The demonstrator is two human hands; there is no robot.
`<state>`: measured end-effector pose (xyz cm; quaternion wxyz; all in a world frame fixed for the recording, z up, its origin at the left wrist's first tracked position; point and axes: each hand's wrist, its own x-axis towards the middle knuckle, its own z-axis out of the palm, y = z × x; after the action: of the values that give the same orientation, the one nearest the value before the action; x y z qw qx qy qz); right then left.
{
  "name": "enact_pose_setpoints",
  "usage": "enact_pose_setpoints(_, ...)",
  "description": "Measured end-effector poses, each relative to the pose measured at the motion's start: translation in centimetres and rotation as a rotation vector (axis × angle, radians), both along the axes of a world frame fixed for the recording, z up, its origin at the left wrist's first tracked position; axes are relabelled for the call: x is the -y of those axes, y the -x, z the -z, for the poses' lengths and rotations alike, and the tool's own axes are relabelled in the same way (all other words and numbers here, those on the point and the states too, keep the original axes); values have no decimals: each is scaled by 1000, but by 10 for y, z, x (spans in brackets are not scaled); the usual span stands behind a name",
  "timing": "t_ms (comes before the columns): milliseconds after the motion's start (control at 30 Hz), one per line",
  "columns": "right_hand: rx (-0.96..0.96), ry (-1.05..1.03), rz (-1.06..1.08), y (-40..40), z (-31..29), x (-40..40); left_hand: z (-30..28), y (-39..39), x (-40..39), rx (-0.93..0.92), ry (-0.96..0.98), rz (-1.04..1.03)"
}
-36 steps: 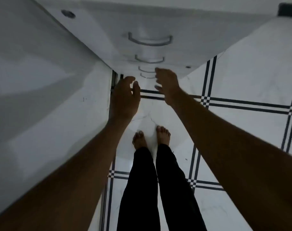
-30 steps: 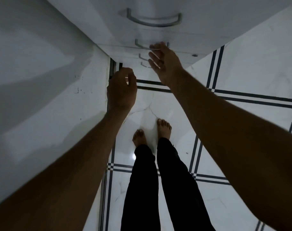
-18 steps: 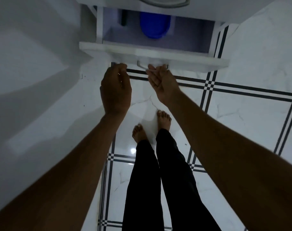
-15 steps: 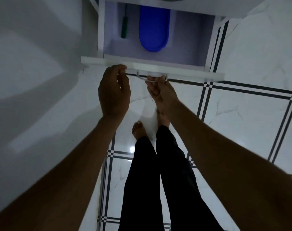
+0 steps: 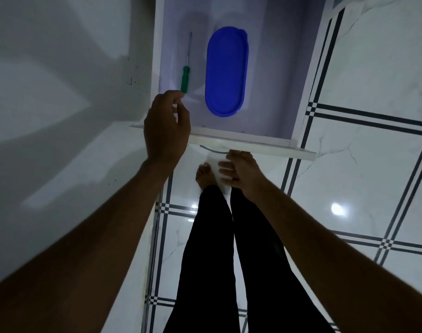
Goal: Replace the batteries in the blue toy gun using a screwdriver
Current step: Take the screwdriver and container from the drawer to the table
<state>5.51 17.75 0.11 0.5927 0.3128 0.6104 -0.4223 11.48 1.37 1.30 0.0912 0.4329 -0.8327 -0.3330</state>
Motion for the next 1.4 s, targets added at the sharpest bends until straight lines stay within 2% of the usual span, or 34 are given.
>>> enact_pose_setpoints(67, 45, -6, -292, 14, -30, -5, 2, 14, 5, 53, -19, -1)
enact_pose_setpoints(100, 31, 37, -367, 23, -43, -8, 5, 22, 8, 91, -32, -2)
enact_pose_setpoints(167, -57, 184, -393, 42, -67, -9, 14, 36, 13, 196, -66, 6)
enact_pose_setpoints(233, -255, 251, -348, 65, -71, 1, 26, 49, 18, 314, -117, 30)
enact_pose_setpoints(300, -523, 176, -325, 85, -54, 20, 37, 58, 23, 411, -141, 62)
enact_pose_setpoints(367, -660, 74, -352, 100, -23, 41, 49, 65, 28, 471, -133, 74)
enact_pose_setpoints(500, -621, -12, -365, 111, 33, 70, 68, 70, 38, 498, 7, 121)
enact_pose_setpoints(633, -734, -68, -376, 112, 58, 86, 78, 76, 49, 443, 95, 165)
enact_pose_setpoints(900, -619, 5, -169, 115, 41, 82, 60, 89, 44, 383, -123, 102)
enact_pose_setpoints(1067, -506, 155, -18, 112, -26, 42, -1, 67, 27, 214, -233, 1)
enact_pose_setpoints(1267, -186, 345, -115, 49, -106, -33, -64, 1, 3, 109, -286, -107)
enact_pose_setpoints(1333, -70, 340, -192, 23, -103, -50, -70, -21, -4, 93, -290, -139)
enact_pose_setpoints(1400, -33, 292, -267, -3, -87, -62, -69, -43, -13, 104, -291, -195)
